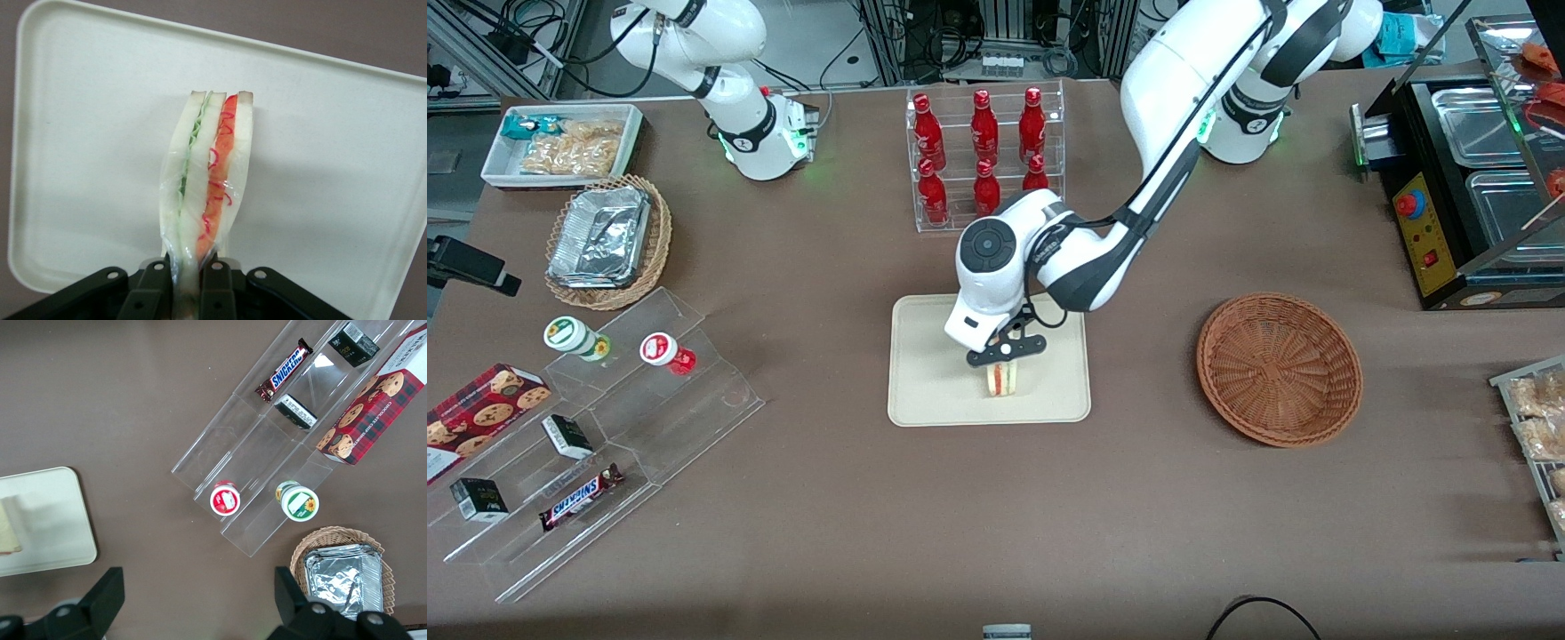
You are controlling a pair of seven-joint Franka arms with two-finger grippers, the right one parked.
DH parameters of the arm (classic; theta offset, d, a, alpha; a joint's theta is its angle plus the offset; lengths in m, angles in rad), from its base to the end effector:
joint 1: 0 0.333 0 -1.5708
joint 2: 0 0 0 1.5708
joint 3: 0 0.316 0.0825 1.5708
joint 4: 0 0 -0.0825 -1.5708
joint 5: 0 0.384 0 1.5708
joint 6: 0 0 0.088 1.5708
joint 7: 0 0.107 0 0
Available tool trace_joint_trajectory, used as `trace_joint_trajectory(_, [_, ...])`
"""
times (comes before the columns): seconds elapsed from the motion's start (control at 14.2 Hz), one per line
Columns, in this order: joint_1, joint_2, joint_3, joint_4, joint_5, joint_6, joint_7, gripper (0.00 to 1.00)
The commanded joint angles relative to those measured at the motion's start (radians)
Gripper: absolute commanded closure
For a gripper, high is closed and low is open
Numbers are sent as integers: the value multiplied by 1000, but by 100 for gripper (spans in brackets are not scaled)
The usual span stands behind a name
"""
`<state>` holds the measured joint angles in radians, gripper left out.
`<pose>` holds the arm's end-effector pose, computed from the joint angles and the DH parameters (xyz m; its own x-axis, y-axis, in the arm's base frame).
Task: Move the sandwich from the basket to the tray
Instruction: 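Lower the sandwich onto the tray and open the left gripper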
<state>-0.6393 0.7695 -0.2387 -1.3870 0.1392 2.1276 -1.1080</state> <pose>0.4985 -0.5346 0.2604 0.9749 0.2180 -0.0457 0.2189 -0.9756 0.0155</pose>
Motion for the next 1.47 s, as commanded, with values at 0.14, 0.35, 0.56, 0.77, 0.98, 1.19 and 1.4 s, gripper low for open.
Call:
trace_joint_trajectory(0.14, [-16, 47, 6, 39, 10, 25, -42, 89])
trace_joint_trajectory(0.35, [-14, 40, 6, 39, 11, 25, -76, 0])
trace_joint_trajectory(0.56, [-11, 10, 6, 36, 10, 15, -78, 0])
trace_joint_trajectory(0.77, [-4, -59, 15, 17, 34, -61, -58, 0])
trace_joint_trajectory(0.98, [70, -119, 21, 16, 40, -233, -21, 0])
trace_joint_trajectory(1.19, [168, -214, 15, -88, 37, -259, 17, 0])
trace_joint_trajectory(1.4, [268, -347, 15, -249, 2, -255, 170, 0])
